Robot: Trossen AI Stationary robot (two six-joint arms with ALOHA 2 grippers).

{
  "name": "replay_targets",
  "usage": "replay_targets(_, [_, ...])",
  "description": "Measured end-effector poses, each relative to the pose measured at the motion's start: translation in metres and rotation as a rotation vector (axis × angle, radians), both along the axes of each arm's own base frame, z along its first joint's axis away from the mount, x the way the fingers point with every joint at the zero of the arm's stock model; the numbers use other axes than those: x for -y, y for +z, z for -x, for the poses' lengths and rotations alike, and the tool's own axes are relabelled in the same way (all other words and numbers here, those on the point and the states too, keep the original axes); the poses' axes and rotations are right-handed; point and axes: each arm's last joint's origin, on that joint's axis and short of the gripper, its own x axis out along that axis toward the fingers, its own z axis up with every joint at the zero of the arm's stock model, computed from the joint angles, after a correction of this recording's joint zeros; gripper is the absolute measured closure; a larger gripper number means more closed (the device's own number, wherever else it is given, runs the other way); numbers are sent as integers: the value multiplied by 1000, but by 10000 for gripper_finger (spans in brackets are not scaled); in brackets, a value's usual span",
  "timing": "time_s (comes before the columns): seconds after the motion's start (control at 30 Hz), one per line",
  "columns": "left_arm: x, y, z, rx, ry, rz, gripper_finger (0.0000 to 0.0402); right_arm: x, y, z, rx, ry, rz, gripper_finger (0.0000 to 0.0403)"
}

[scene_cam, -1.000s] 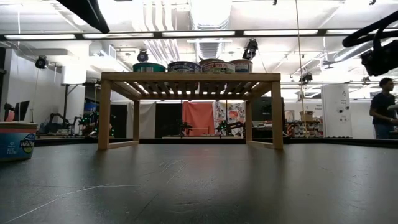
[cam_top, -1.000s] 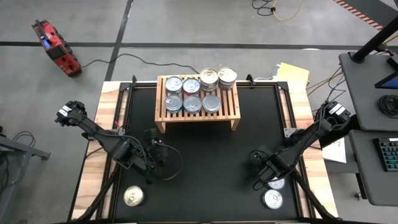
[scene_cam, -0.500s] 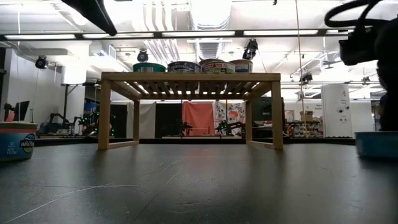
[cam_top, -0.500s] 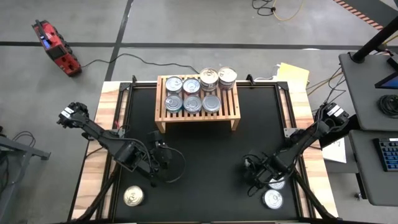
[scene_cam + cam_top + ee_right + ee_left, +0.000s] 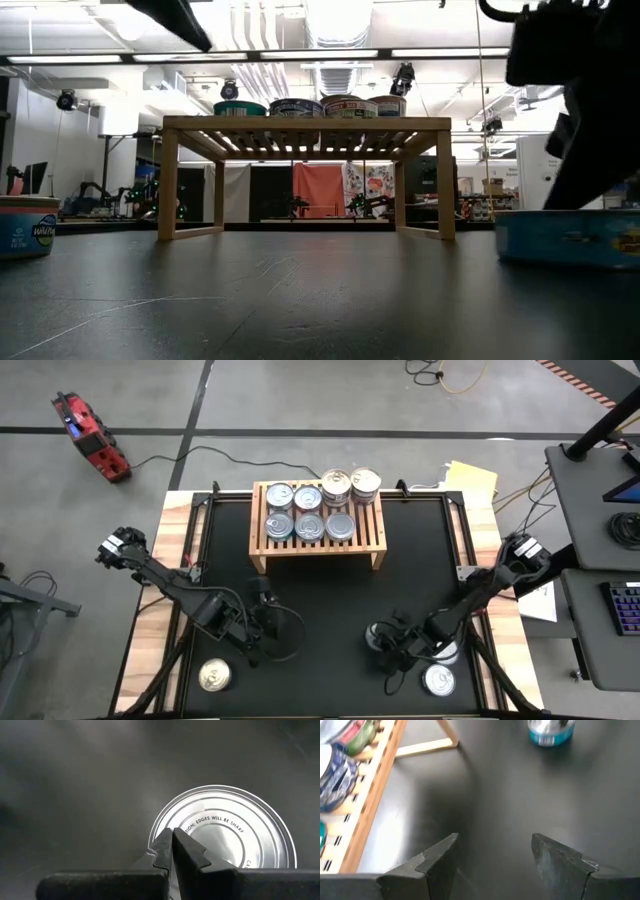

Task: Stack canned seafood by type on shelf
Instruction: Put the light blue tuna can on the shelf

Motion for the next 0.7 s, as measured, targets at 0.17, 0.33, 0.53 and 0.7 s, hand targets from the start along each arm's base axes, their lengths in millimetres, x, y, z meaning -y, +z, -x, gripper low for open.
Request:
replay_targets(0.17, [6, 3, -6, 53, -44, 8, 169, -2, 12, -10, 116, 76, 103, 393])
replay_targets(0.33, [13, -1, -11, 134, -87, 32, 169, -2, 23, -14, 178, 108, 214, 393])
replay_targets(0.53, [21, -21, -17, 287, -155, 67, 169, 1, 37, -13, 232, 154, 303, 393])
replay_targets(0.7, [22, -37, -18, 438, -164, 133, 169, -1, 42, -11, 240, 274, 396, 393])
